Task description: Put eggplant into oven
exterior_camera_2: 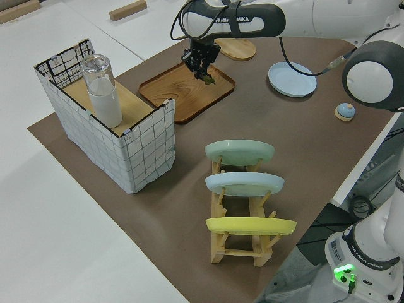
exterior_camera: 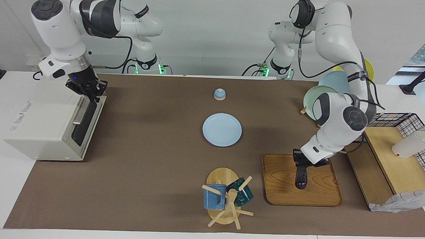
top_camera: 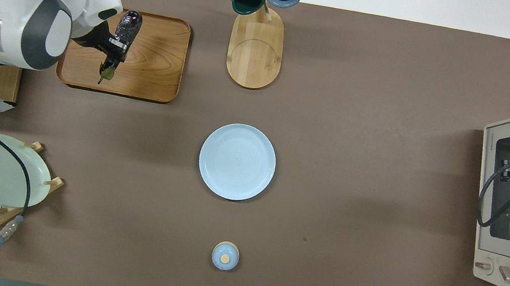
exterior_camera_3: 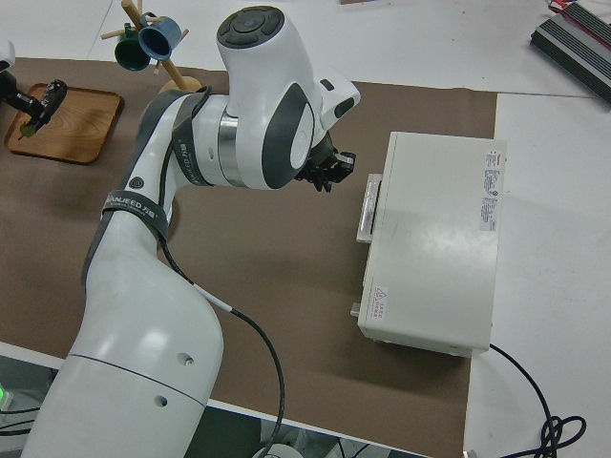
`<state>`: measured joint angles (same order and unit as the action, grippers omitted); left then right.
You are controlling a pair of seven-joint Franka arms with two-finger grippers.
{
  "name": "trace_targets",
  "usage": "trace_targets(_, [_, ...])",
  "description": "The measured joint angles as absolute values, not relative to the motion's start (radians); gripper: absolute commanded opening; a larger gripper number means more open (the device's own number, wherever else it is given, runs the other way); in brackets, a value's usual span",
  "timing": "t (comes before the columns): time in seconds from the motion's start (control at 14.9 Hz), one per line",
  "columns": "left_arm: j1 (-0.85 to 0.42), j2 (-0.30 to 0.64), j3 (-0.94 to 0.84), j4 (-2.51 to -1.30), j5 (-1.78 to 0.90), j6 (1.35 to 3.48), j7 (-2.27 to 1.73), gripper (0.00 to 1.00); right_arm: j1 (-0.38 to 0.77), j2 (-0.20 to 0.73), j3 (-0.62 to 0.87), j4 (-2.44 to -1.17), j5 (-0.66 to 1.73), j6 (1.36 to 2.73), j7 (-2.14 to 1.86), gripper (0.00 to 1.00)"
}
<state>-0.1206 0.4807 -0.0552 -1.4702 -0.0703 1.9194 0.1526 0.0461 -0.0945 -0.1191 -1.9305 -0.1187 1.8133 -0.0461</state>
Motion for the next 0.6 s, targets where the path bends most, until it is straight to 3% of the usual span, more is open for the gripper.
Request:
trace_targets(0.2, [-0.172,0.379,-0.066,-1.475,-0.087,1.794,0.012,0.00,0.026,-0.094,-0.125,-1.959,-0.171,1.836,-0.046,0.00])
trace_targets(0.6, [-0.467,0.290,-0.076,-1.626,-0.119,1.773,-0.299,0.00,-0.013,-0.085,-0.126,-2.009,-0.216,1.884,-0.046,0.00])
